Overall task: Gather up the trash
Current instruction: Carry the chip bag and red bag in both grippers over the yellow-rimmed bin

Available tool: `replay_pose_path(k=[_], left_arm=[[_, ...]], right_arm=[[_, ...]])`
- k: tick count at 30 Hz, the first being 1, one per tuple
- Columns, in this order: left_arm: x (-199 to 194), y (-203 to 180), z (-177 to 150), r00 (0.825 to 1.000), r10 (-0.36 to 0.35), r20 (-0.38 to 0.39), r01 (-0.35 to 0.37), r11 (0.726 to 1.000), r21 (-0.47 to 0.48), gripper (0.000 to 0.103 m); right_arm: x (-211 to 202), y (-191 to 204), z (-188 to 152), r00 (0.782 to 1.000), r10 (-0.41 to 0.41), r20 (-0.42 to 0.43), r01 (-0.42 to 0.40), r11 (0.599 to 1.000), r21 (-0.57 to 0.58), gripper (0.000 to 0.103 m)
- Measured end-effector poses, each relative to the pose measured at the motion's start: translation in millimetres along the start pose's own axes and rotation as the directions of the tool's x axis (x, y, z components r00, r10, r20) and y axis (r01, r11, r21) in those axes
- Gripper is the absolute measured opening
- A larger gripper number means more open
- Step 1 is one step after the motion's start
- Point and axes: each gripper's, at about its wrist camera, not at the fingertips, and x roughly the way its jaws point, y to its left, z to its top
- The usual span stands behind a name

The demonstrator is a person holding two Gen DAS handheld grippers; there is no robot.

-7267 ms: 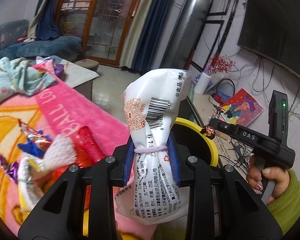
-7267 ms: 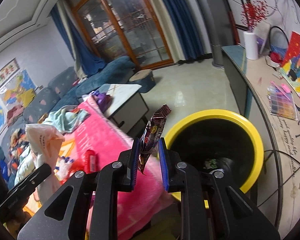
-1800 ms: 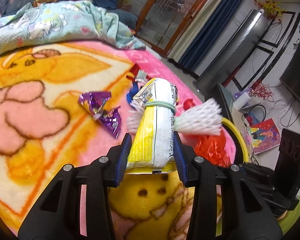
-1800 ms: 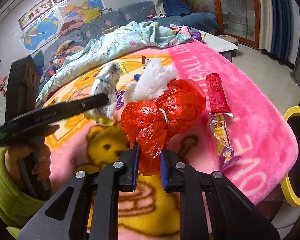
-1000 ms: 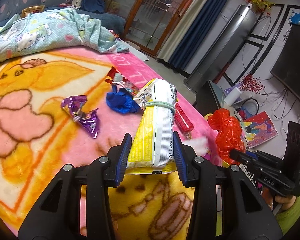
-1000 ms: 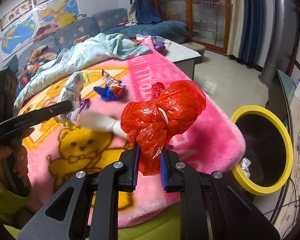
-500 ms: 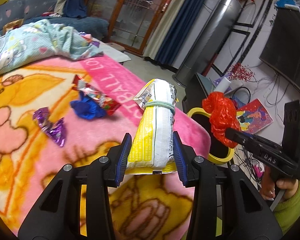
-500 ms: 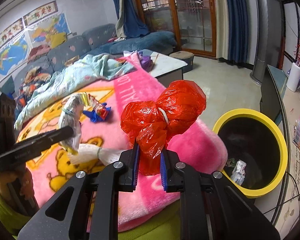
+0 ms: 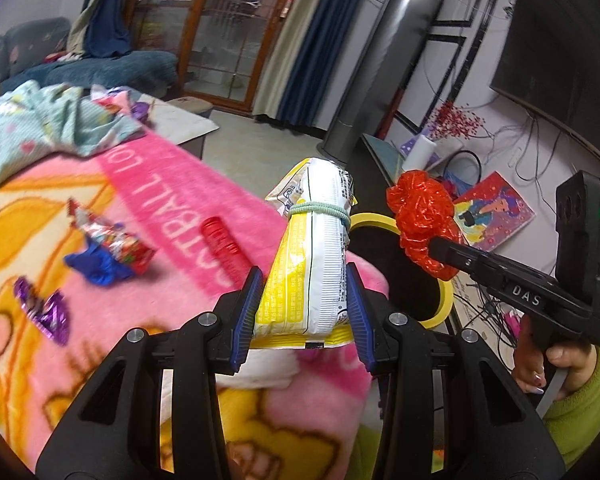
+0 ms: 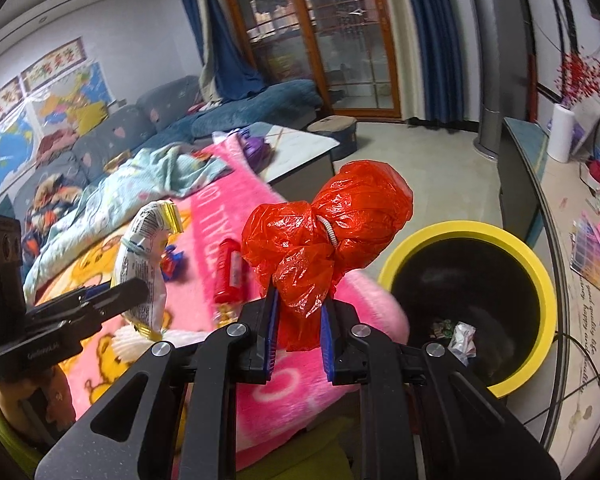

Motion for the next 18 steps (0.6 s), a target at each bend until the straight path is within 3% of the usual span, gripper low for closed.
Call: replay_pose_path(k=[18], left_arm=[[59.0, -64.3, 19.8, 0.996, -0.074, -0.051, 0.080, 0.989, 0.123, 0.033]], right_arm=[[-14.8, -95.5, -0.3, 0.994, -0.096, 0.052, 0.082, 0.972, 0.222, 0.017]])
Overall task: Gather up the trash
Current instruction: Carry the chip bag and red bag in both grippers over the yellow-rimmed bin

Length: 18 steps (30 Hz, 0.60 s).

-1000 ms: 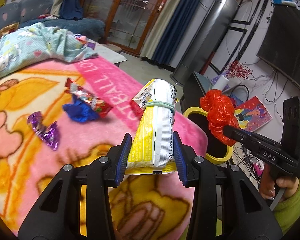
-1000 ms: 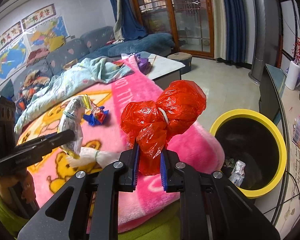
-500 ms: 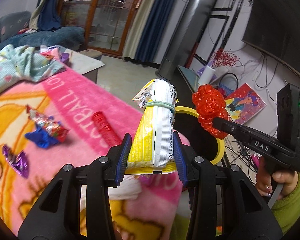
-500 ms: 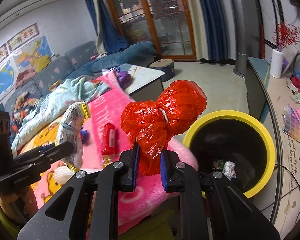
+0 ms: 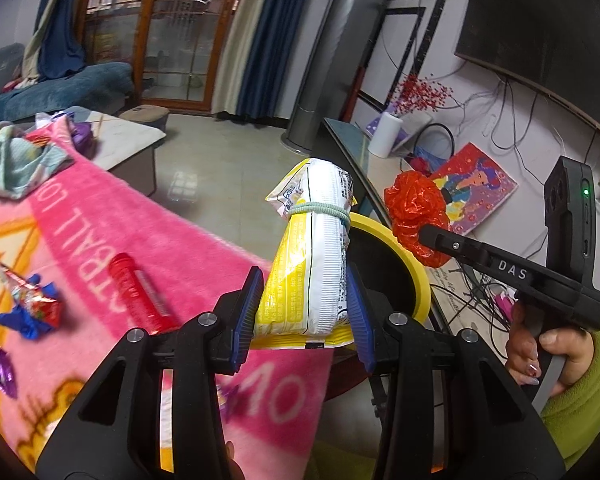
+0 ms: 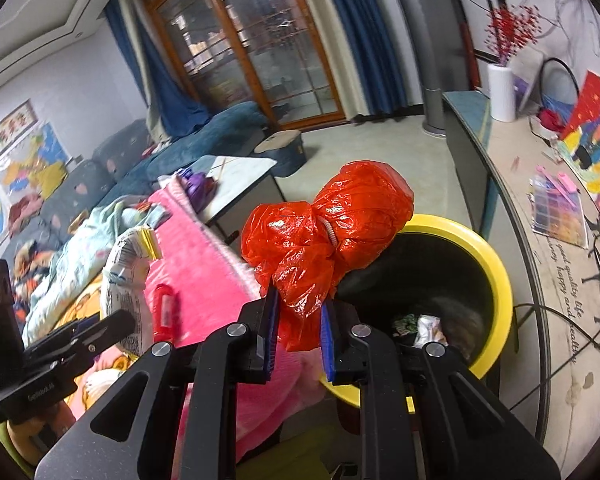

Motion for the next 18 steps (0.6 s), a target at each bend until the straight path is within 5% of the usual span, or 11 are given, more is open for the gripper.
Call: replay_pose_path(k=[18], left_arm=[[65.7, -46.8, 0.7, 0.995, -0.058, -0.086, 0.063, 0.996, 0.063, 0.033]], right_arm=[[16.6, -66.5, -7.4, 0.998, -0.048, -0.039, 0.053, 0.990, 0.133, 0.017]])
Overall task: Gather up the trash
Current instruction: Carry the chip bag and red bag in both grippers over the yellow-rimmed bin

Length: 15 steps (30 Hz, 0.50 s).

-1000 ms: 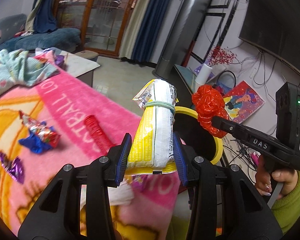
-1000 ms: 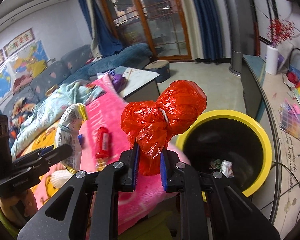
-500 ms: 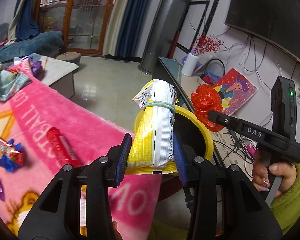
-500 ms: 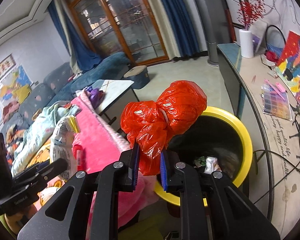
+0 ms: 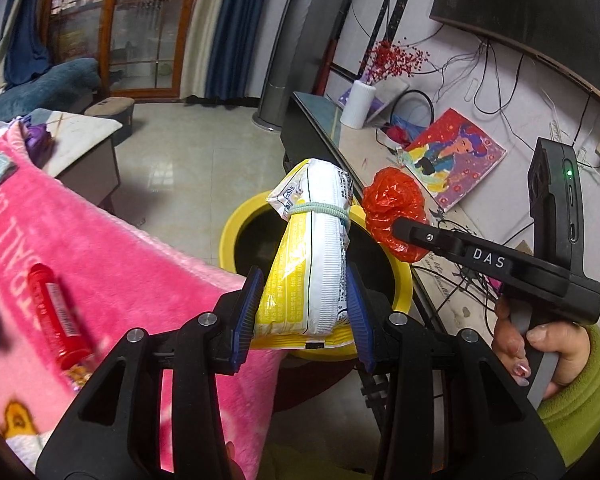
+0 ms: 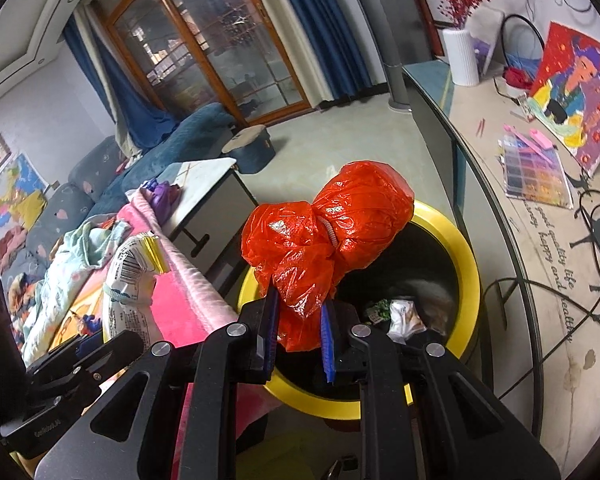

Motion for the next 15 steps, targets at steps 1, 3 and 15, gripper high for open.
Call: replay_pose_path(k=[1, 3, 15], left_arm=[[4.2, -1.0, 0.2, 1.000, 0.000, -0.005, 0.000, 1.000, 0.002, 0.033], [11.0, -2.8, 0.1, 1.000, 0.001, -0.014, -0.001, 1.000, 0.006, 0.033], [46.4, -6.7, 6.8, 0.998, 0.022, -0.055, -0.021, 1.000, 0.013, 0.034]], right_arm=[[2.0, -3.2, -0.4, 1.000, 0.000, -0.005, 0.000, 1.000, 0.008, 0.017], [5.4, -8.1, -1.4, 1.000, 0.000, -0.016, 0.000, 1.000, 0.020, 0.018], [26.0, -28.5, -8.7, 0.996, -0.002, -0.088, 0.009, 0.997, 0.078, 0.019]])
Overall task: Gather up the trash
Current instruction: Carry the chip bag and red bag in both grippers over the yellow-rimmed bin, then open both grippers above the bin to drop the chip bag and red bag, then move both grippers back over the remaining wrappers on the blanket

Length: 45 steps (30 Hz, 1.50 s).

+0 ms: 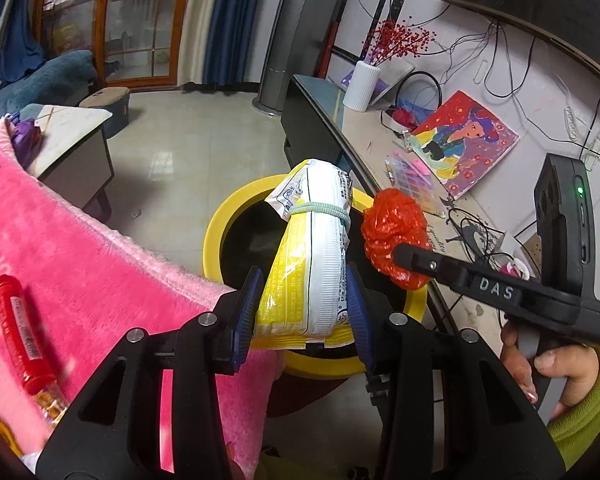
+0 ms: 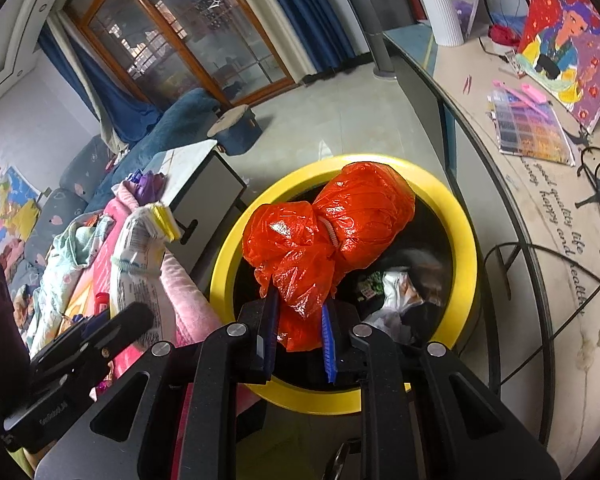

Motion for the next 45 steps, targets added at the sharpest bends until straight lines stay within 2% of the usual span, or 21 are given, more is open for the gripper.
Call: replay_pose_path(k=[6, 12, 13, 16, 25, 32, 45], left_arm=[[10.4, 3.0, 7.0, 1.000, 0.008, -0.011, -0.009, 1.000, -0.011, 0.034], [15.5, 8.4, 25.3, 1.000, 0.006, 0.003, -0.006, 0.999, -0.042, 0.034], [15.0, 8.3, 27.4, 1.000, 0.008, 0.007, -0.007, 0.999, -0.040, 0.037], [12.8, 6.2, 33.1, 1.000, 0.004, 0.023, -0.003, 0.999, -0.043, 0.054], [-7.7, 13.9, 28.5, 0.998, 0.021, 0.064, -0.015, 0.996, -0.093, 0.090], [-32.8, 19.8, 19.7, 0.994, 0.057, 0.098, -0.046, 0.992, -0.119, 0.092], [-92.6, 49.7, -5.3, 0.972, 0.149, 0.184, -0.112, 0.974, -0.198, 0.092]], right_arm=[[2.9, -2.5, -1.0, 1.000, 0.004, -0.011, -0.004, 1.000, 0.009, 0.019], [3.7, -6.8, -0.4, 1.000, -0.002, -0.012, 0.002, 1.000, 0.029, 0.029], [3.5, -7.5, 0.0, 1.000, -0.003, -0.010, 0.003, 1.000, 0.031, 0.031], [1.7, -7.1, -0.2, 1.000, -0.010, -0.003, 0.011, 0.999, 0.036, 0.039], [-12.4, -4.3, 2.0, 0.996, -0.069, 0.065, 0.067, 0.997, 0.030, 0.052], [-26.5, 12.2, 4.0, 0.988, -0.088, 0.131, 0.092, 0.995, -0.025, 0.059], [-42.8, 71.2, -9.7, 0.986, -0.013, 0.165, 0.041, 0.984, -0.171, 0.065]])
